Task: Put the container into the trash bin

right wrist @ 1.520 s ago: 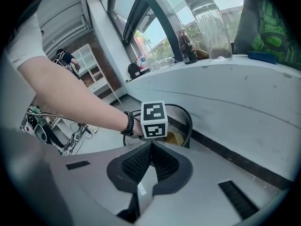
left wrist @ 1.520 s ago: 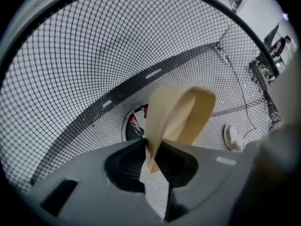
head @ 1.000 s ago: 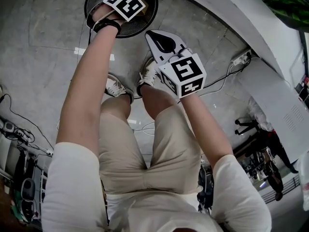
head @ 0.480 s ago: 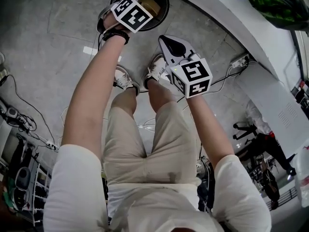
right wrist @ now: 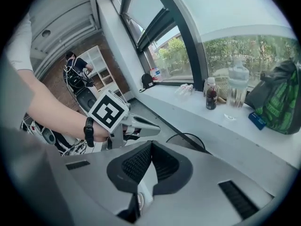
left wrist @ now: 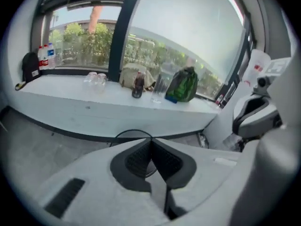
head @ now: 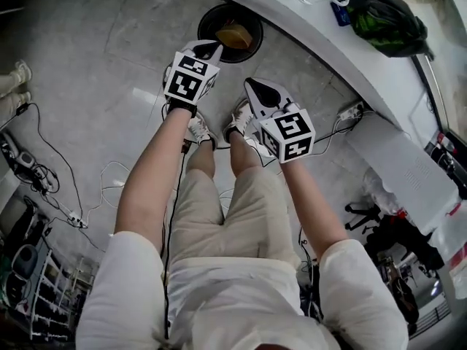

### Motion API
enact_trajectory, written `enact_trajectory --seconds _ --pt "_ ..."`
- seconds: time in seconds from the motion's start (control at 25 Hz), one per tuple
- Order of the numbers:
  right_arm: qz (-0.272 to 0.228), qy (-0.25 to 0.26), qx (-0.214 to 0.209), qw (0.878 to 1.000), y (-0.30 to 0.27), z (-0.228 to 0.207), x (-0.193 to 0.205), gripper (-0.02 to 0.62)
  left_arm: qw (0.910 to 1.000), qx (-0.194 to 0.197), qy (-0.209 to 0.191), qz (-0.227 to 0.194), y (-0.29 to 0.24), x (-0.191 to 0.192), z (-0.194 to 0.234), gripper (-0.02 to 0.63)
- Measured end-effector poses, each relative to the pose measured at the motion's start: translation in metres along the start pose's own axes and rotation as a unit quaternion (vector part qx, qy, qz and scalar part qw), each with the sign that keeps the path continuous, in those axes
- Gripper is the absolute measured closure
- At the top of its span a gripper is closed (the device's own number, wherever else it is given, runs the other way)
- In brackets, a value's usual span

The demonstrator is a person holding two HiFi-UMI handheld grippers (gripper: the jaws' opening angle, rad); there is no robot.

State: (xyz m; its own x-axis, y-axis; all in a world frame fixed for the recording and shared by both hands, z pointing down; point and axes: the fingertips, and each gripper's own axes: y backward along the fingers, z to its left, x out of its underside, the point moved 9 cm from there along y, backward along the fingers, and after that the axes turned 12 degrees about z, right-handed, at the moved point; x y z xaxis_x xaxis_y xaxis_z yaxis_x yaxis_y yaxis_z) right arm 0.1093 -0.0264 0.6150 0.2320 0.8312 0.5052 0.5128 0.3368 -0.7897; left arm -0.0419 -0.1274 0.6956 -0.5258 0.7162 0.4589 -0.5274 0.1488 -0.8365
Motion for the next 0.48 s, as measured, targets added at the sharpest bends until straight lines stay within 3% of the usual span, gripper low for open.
enact_trajectory --seconds 0.16,0.48 --pt "-0.009 0.006 -0.003 1.000 0.033 0.024 -0.021 0.594 0.9944 0.031 0.034 -0.095 0.064 -0.017 -0.012 0.589" --pt "-0.038 0.003 -0.001 0.999 0.083 0.051 -0.049 0.594 0.9840 0.011 0.039 -0.174 0.154 -0.049 -0.022 0.589"
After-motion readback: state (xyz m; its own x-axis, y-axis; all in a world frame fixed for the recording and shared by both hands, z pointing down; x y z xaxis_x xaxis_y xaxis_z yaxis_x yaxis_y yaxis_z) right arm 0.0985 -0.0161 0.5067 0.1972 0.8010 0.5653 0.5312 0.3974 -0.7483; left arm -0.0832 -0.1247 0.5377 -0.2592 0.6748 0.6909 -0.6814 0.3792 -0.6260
